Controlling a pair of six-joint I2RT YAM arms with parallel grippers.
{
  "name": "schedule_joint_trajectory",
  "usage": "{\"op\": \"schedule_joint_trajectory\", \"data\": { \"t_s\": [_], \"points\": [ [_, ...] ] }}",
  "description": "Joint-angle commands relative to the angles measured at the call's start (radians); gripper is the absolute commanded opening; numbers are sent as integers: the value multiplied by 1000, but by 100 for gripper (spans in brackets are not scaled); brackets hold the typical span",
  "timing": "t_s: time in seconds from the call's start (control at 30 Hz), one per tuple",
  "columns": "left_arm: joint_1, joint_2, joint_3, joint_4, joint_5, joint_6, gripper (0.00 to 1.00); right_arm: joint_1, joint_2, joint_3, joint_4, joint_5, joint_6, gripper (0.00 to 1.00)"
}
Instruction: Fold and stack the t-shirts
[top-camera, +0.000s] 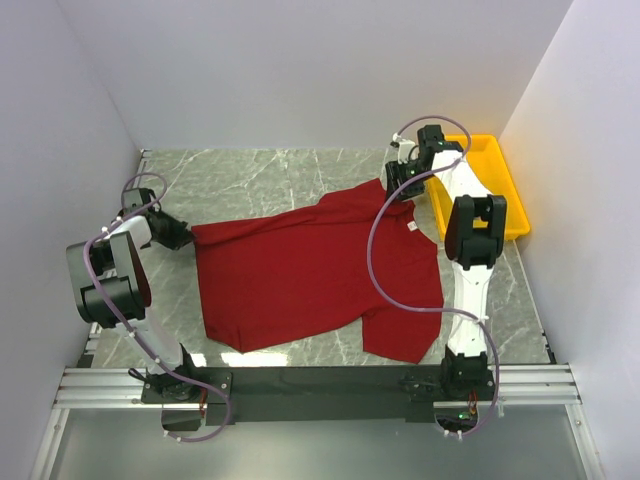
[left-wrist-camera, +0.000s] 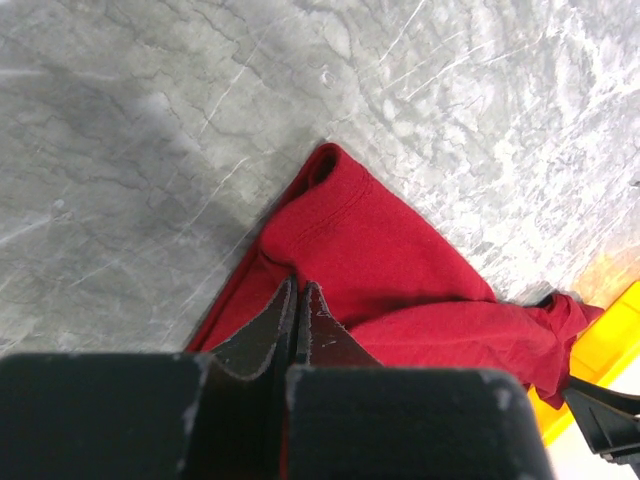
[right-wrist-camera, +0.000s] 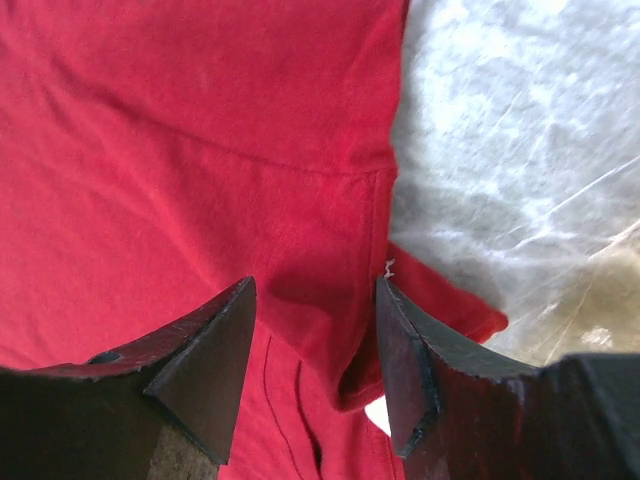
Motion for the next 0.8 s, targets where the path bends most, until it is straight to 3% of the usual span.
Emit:
{"op": "schedule_joint_trajectory", "data": {
  "t_s": [0.0,0.17,0.47,0.77],
  "points": [
    [0,4,42,22,25,7,1,4,19,93,-5,41,42,57],
    [2,10,46,24,29,3,1,9,40,106,-10,57,50,53],
    [0,22,61,19,37,2,1,13,74,134,-10,85,67,56],
    [0,25,62,19,45,3,1,30,91,139,-36,44,67,41]
  ]
}}
